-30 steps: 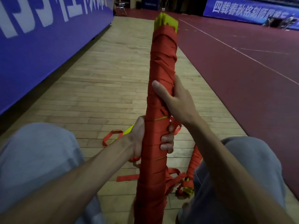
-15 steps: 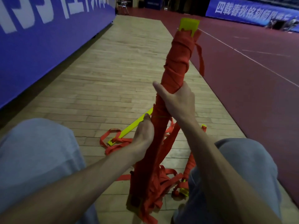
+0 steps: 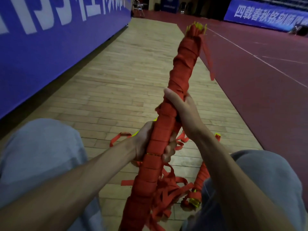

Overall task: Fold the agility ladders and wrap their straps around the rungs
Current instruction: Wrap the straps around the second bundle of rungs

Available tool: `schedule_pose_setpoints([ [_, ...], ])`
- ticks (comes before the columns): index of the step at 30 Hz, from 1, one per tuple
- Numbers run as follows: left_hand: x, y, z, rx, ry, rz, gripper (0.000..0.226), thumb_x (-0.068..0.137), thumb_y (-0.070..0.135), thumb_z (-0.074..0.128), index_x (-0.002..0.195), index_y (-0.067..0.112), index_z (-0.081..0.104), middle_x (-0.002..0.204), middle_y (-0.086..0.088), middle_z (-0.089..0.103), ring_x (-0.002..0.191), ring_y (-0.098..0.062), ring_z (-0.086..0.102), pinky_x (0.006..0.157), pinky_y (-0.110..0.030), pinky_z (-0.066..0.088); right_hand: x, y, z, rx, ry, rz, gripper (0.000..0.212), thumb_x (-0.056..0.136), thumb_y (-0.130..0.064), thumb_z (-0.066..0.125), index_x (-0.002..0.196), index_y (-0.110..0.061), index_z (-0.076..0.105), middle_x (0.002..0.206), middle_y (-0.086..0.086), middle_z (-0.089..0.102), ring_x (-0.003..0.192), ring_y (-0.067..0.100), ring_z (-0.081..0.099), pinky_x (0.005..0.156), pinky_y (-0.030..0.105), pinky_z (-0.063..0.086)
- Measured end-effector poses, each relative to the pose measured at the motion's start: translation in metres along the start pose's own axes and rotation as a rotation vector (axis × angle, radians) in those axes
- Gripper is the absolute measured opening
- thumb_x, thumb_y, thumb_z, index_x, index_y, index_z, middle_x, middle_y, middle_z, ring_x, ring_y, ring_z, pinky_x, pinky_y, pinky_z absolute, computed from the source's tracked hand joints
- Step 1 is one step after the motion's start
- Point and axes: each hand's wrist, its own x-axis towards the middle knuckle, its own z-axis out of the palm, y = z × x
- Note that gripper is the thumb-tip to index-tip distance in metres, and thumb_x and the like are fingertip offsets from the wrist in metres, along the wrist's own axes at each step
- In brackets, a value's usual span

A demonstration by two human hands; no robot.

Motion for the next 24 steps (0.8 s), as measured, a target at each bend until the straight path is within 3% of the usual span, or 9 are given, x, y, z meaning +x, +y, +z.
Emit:
schedule_pose_setpoints([
  [3, -0.002, 0.003, 0.009, 0.010, 0.136, -0.049, 0.046, 0.072, 0.044, 0.043, 0.057, 0.005, 0.062, 0.051, -0.013, 0.056, 0.040, -0.023, 0.055, 0.044, -0.021, 0.047, 0.002, 0.005, -0.003, 0.017, 0.073, 0.000, 0.030, 0.083, -0.032, 0.076, 0.093, -0.010, 0.058, 0.071, 0.005, 0.065, 0.065, 0.026, 0.069, 0.058, 0.033, 0.055],
  [6, 0.005, 0.000, 0.011, 0.031, 0.324, -0.051, 0.057, 0.092, 0.042, 0.038, 0.060, 0.004, 0.066, 0.057, -0.014, 0.062, 0.043, -0.025, 0.060, 0.047, -0.025, 0.051, 0.006, 0.014, -0.002, -0.126, 0.205, 0.004, 0.052, 0.070, -0.054, 0.080, 0.096, -0.013, 0.062, 0.078, 0.000, 0.069, 0.072, 0.024, 0.072, 0.069, 0.043, 0.061],
  [8, 0.013, -0.002, 0.010, 0.063, 0.482, -0.006, 0.050, 0.096, 0.035, 0.037, 0.073, 0.002, 0.066, 0.064, -0.017, 0.065, 0.048, -0.027, 0.062, 0.050, -0.029, 0.053, 0.008, 0.019, -0.002, -0.237, 0.303, 0.036, 0.060, 0.062, -0.067, 0.078, 0.094, -0.019, 0.063, 0.081, -0.003, 0.070, 0.077, 0.022, 0.072, 0.075, 0.045, 0.060],
  [11, 0.027, -0.009, 0.011, 0.215, 0.672, 0.040, 0.048, 0.098, 0.036, 0.034, 0.088, 0.007, 0.070, 0.084, -0.018, 0.073, 0.067, -0.029, 0.068, 0.065, -0.033, 0.057, 0.006, 0.017, -0.007, -0.531, 0.469, 0.119, 0.062, 0.065, -0.074, 0.071, 0.097, -0.022, 0.058, 0.081, -0.012, 0.061, 0.082, 0.015, 0.063, 0.076, 0.034, 0.049],
  [14, 0.030, -0.013, 0.014, 0.259, 0.764, 0.075, 0.053, 0.100, 0.040, 0.028, 0.085, 0.012, 0.070, 0.088, -0.016, 0.073, 0.080, -0.030, 0.069, 0.079, -0.039, 0.058, 0.002, 0.012, -0.006, -0.579, 0.522, 0.127, 0.065, 0.069, -0.074, 0.068, 0.103, -0.020, 0.056, 0.085, -0.010, 0.060, 0.085, 0.016, 0.061, 0.077, 0.035, 0.048],
  [16, 0.030, -0.009, 0.017, 0.278, 0.775, 0.115, 0.052, 0.099, 0.035, 0.026, 0.086, 0.005, 0.067, 0.081, -0.019, 0.071, 0.073, -0.032, 0.068, 0.075, -0.042, 0.059, 0.000, 0.009, -0.002, -0.597, 0.539, 0.065, 0.065, 0.072, -0.073, 0.066, 0.104, -0.018, 0.056, 0.085, -0.008, 0.061, 0.083, 0.017, 0.062, 0.077, 0.037, 0.051],
  [19, 0.020, 0.002, 0.022, 0.138, 0.680, 0.192, 0.048, 0.101, 0.027, 0.027, 0.079, 0.002, 0.062, 0.066, -0.020, 0.061, 0.049, -0.029, 0.058, 0.047, -0.029, 0.051, -0.002, 0.004, 0.000, -0.615, 0.503, -0.095, 0.061, 0.076, -0.070, 0.066, 0.106, -0.018, 0.057, 0.082, -0.008, 0.064, 0.078, 0.013, 0.064, 0.077, 0.039, 0.055],
  [24, 0.003, 0.018, 0.016, 0.025, 0.248, 0.129, 0.063, 0.096, 0.041, 0.025, 0.065, 0.002, 0.063, 0.055, -0.017, 0.058, 0.042, -0.027, 0.056, 0.043, -0.024, 0.048, -0.006, -0.010, -0.002, -0.430, 0.238, -0.313, 0.043, 0.088, -0.052, 0.064, 0.115, -0.019, 0.064, 0.086, -0.013, 0.069, 0.081, 0.001, 0.067, 0.072, 0.019, 0.052],
])
